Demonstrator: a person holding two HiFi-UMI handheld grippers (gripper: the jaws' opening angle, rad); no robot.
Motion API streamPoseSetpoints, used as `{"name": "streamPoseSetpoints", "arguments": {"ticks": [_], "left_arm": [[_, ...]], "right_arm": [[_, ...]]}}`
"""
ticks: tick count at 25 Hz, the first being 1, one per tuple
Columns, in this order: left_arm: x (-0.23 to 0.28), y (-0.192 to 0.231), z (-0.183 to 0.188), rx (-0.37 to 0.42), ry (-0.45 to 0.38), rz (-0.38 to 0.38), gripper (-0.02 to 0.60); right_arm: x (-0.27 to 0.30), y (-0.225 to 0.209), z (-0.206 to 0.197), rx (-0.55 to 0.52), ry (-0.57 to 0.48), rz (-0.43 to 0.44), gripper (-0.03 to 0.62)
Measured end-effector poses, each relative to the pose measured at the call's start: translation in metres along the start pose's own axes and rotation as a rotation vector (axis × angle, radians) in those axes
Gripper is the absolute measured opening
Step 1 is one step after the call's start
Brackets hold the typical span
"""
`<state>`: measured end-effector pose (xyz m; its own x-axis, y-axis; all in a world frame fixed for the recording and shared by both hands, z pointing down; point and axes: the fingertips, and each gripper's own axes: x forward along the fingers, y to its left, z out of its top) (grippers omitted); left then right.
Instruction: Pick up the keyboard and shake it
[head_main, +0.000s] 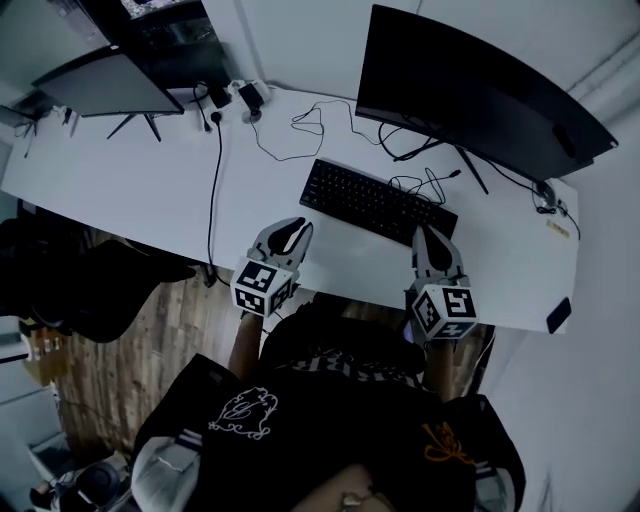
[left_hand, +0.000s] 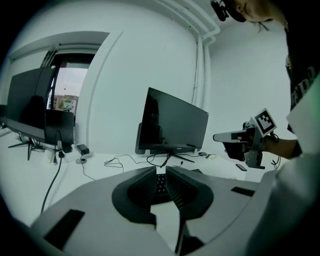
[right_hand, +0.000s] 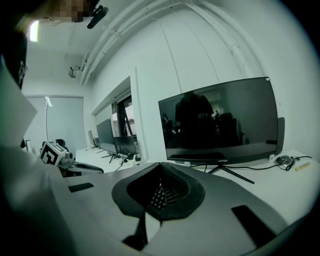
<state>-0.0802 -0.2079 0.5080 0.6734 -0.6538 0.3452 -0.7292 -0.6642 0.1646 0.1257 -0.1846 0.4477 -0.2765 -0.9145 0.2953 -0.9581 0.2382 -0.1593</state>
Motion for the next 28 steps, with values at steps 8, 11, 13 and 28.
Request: {"name": "streamPoseSetpoints", "arguments": {"ticks": [8,11,13,28], "left_arm": [[0.051,0.069,-0.068,-0.077,0.140,-0.096,0.186],[0.075,0.085,-0.094,-0.105,0.216,-0.115,0.217],[0.087,0.092,-0.108,-0.114,0.266,-0.125,0.235],[0.134,0.096,-0.144,-0.123,0.435,-0.127,0.304]], "right_arm": [[0.017,-0.012,-0.028,0.033,0.076,-0.107,0.014],[0.018,-0.031,-0.041,0.025,0.114,-0.144,0.014],[0.020,-0.047,-0.052,0.022,0.142,-0.165,0.014],[0.043,-0.178,-0.147,0.252,0.354,-0.146,0.222]]}}
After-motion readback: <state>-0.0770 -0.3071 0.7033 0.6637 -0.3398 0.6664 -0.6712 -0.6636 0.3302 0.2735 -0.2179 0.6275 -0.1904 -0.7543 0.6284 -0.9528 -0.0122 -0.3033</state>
